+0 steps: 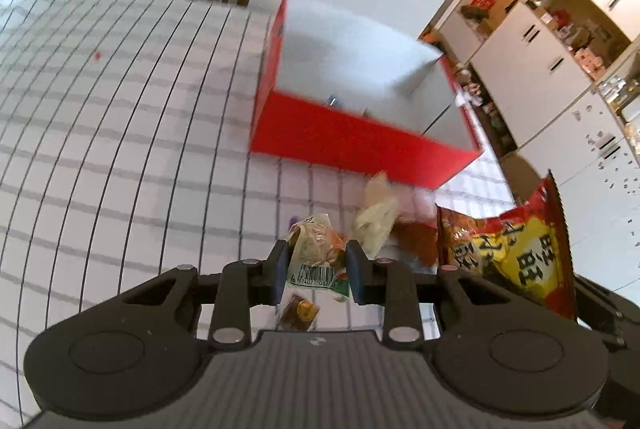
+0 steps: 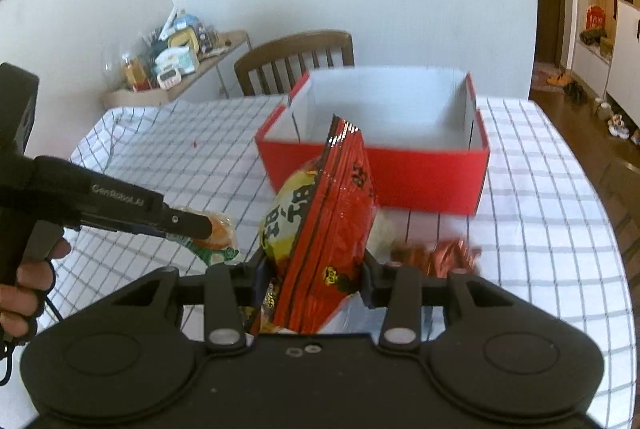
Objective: Organize snacks
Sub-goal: 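Carry both packets into the red box and open both tools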
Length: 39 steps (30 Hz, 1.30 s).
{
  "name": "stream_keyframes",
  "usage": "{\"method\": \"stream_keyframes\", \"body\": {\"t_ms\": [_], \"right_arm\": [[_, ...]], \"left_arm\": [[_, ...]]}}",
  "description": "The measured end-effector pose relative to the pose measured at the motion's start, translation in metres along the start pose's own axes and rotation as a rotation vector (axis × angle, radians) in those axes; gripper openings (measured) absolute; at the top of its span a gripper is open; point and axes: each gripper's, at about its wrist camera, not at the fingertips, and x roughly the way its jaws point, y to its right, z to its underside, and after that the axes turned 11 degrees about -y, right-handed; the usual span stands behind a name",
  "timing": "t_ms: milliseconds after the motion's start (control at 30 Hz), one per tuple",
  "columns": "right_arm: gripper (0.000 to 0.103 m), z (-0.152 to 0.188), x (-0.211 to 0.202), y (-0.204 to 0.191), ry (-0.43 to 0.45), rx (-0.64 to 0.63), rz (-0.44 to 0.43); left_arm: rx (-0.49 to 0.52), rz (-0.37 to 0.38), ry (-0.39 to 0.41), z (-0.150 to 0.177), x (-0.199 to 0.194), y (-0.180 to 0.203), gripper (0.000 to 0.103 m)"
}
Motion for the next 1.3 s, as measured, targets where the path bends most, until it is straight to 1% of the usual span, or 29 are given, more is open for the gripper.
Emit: {"method": "stream_keyframes", "body": {"t_ms": [133, 300, 433, 600, 700, 867, 1000, 1300], "right_arm": [[0.042, -0.024, -0.004, 0.008, 0.039, -0.012, 0.016], [0.042, -0.055, -0.003, 0.021, 0.078, -0.014, 0.036], [0.042, -0.075, 0.0, 0.031, 0.096, -0.013, 0.049], [0.042, -0.098, 0.008, 0.045, 0.098, -0.007, 0.061], [0.042, -0.112, 0.019, 0.05, 0.092, -0.008, 0.078], [0.042, -0.133, 0.045, 0.06, 0.06, 0.0, 0.106], [0.042, -0.141, 0.069, 0.07, 0.02, 0.011, 0.123], [0.042, -0.15, 0.117, 0.096, -0.077, 0.068, 0.121]], "left_arm": [[0.022, 0.014, 0.038, -0.021, -0.01, 0.014, 0.03], [0.046, 0.006, 0.075, -0.05, -0.017, 0.031, 0.03], [0.076, -0.012, 0.107, -0.071, -0.023, 0.044, 0.03], [0.097, -0.046, 0.124, -0.098, -0.017, 0.057, 0.03], [0.099, -0.078, 0.119, -0.117, -0.007, 0.061, 0.03], [0.096, -0.105, 0.096, -0.142, 0.015, 0.064, 0.03], [0.11, -0.158, 0.078, -0.155, 0.038, 0.067, 0.03], [0.08, -0.221, 0.002, -0.174, 0.09, 0.063, 0.03]]}}
